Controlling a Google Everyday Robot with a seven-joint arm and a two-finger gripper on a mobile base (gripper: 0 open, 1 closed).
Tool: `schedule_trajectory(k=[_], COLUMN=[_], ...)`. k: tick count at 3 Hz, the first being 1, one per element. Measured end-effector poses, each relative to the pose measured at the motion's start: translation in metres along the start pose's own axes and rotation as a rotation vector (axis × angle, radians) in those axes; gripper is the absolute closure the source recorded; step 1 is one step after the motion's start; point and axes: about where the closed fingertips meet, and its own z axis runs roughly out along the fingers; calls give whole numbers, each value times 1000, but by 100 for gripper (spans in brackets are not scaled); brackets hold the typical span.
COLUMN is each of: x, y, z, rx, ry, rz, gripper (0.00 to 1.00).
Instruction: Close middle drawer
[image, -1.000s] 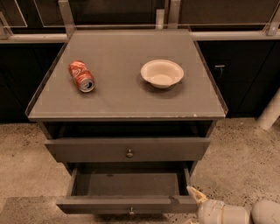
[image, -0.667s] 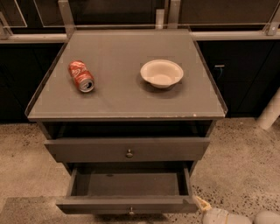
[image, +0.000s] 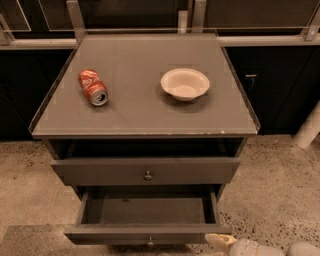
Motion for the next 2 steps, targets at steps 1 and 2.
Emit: schedule_trajectory(k=[1, 2], x=[21, 76], y=[-11, -52], z=[6, 20], rx=[-12, 36], ry=[1, 17], rz=[91, 271], gripper=[65, 88])
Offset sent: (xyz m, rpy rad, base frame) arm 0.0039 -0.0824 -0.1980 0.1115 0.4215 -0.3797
